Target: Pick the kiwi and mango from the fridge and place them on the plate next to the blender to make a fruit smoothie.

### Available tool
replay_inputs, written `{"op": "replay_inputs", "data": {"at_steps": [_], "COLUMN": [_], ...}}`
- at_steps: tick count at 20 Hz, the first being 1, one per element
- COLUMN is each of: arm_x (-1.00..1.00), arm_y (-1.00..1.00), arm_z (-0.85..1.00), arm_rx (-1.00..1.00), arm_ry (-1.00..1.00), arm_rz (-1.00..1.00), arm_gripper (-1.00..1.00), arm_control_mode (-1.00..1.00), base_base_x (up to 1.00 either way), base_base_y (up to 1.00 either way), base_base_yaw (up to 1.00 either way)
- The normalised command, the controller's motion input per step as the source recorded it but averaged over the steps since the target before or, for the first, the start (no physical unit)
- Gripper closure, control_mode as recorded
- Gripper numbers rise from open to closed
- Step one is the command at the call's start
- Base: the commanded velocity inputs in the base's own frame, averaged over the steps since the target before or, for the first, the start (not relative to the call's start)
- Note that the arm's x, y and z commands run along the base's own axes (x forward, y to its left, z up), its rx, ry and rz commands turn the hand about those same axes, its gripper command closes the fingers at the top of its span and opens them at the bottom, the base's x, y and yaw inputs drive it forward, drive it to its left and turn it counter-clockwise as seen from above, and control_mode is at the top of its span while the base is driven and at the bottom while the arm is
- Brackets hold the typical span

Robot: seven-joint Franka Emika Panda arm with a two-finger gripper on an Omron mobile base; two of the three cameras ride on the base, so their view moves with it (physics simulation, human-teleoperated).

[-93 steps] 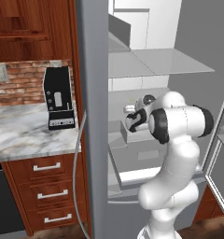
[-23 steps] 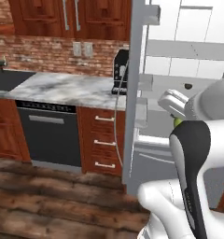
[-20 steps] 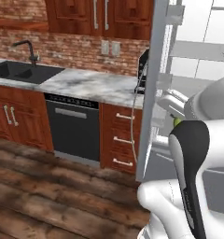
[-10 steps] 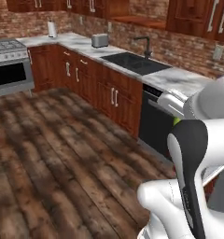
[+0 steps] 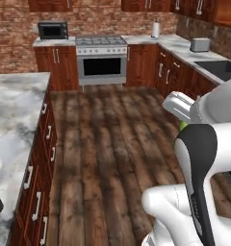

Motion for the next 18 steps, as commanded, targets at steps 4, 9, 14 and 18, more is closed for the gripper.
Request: {"op": "replay_inputs", "data": {"at_steps": [4, 9, 14, 18], "arm_x": [0.00, 0.00, 0.00, 0.00], "arm_y": [0.00, 0.00, 0.00, 0.00], "arm_z": [0.00, 0.00, 0.00, 0.00], "arm_rx": [0.00, 0.00, 0.00, 0.00], "arm_ry": [0.00, 0.00, 0.00, 0.00], "arm_rz": [0.00, 0.00, 0.00, 0.00], "arm_gripper": [1.00, 1.00, 1.00, 1.00], "arm_control_mode": [1.00, 1.00, 1.00, 1.00], "base_base_x": [0.09, 0.06, 0.65, 0.86], "base_base_y": [0.05, 0.30, 0.04, -0.38], "base_base_yaw": [0.57, 0.44, 0.43, 0.43]}}
